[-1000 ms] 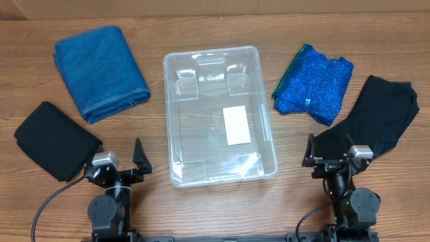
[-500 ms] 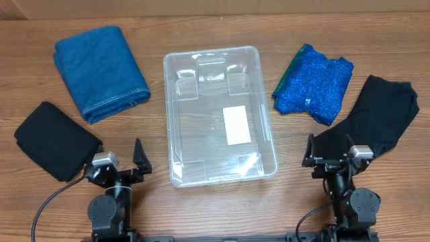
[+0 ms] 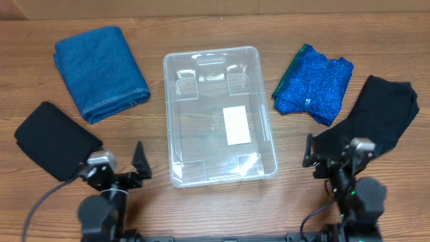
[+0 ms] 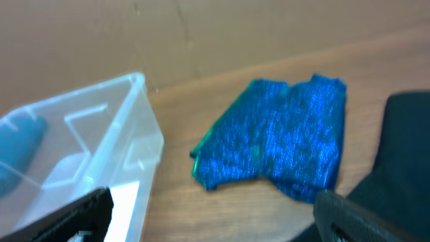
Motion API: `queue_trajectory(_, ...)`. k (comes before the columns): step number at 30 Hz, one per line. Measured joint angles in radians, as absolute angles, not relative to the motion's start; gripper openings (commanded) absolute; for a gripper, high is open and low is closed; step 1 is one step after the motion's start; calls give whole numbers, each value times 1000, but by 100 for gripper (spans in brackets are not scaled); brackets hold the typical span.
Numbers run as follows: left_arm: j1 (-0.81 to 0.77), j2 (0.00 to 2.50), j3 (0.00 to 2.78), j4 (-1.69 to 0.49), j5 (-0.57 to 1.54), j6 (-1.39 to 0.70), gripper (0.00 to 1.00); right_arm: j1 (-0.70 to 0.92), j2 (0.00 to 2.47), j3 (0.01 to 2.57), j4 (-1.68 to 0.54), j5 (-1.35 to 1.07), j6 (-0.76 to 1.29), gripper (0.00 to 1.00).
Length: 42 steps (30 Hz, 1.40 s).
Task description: Pack container
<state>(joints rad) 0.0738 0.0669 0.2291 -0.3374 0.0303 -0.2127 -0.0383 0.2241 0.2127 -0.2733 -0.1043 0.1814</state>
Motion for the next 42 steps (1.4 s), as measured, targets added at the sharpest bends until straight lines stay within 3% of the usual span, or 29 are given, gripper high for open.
queue_trajectory(5, 74, 340, 632, -536, 26, -218, 100, -39, 694, 714, -488, -66, 184, 100)
queue_trajectory(11, 74, 884, 1172, -1005, 23, -217, 100, -151, 1448, 1406, -911, -114, 155, 100)
queue_trajectory(16, 74, 1027, 1252, -1089, 23, -216, 100, -325, 1834, 1522, -933, -249, 127, 100)
queue_trajectory(23, 74, 1036, 1252, -1085, 23, -216, 100, -345, 2125, 1533, -910, -353, 45, 100)
queue_trajectory(24, 74, 1036, 1252, -1084, 25, -216, 100, -345, 2129, 1536, -898, -356, 43, 89)
queue_trajectory(25, 74, 1036, 1252, -1083, 27, -216, 100, -345, 2133, 1538, -896, -361, 40, 71)
queue_trajectory(28, 74, 1037, 1253, -1073, 35, -216, 100, -330, 2150, 1539, -872, -385, 32, 8)
queue_trajectory(29, 74, 1037, 1253, -1073, 35, -216, 100, -317, 2154, 1539, -862, -397, 31, 4)
queue_trajectory(32, 74, 1037, 1253, -1074, 35, -216, 100, -305, 2152, 1558, -864, -441, 30, 4)
queue_trajectory(36, 74, 1037, 1253, -1074, 35, -216, 100, -276, 2131, 1764, -1028, -481, 33, 4)
queue_trajectory(40, 74, 1037, 1253, -1077, 35, -216, 100, -183, 1908, 1982, -1143, -456, -7, 4)
queue_trajectory(42, 74, 1037, 1253, -1077, 35, -216, 100, -36, 1752, 2046, -1184, -443, -72, 4)
